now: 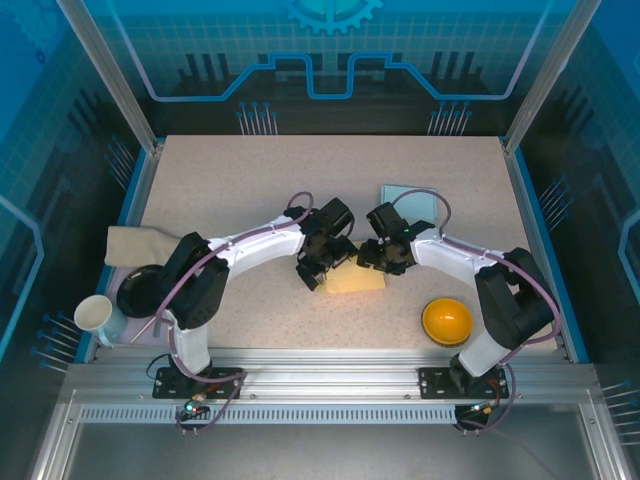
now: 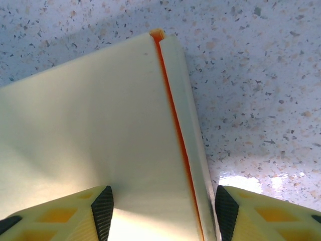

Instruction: Fold the paper box

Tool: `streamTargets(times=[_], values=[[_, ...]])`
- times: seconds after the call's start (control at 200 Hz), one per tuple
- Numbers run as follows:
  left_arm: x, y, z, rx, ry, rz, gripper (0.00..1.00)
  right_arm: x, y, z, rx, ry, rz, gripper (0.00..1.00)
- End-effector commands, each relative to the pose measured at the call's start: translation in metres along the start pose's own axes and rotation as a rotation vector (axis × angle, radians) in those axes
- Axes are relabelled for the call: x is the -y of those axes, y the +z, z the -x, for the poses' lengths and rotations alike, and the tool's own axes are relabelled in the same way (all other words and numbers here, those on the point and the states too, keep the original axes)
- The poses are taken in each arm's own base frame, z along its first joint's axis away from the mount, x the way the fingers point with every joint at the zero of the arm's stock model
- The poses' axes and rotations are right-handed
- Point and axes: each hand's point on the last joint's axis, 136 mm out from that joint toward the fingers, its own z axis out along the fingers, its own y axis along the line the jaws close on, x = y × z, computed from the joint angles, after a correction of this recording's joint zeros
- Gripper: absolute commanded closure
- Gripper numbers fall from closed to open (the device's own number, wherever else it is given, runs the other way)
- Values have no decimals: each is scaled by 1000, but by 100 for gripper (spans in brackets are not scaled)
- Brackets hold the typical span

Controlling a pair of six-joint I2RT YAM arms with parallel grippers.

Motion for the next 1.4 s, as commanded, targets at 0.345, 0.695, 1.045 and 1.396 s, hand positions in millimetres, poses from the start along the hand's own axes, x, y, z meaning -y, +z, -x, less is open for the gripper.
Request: streamTargets(times=[0.345,0.695,1.045,1.396], values=[[1,10,-8,1,-32,0,1,-2,2,-1,-28,27,8,41],[20,6,-24,-38,-36,-45,1,-2,4,-2,-32,31,14,41],[37,-5,-30,-56,-81,-134,2,-5,9,-6,-55,56,35,41],[21,1,-25,-30,-80,-104,3,-3,9,-5,-59,66,41,41]])
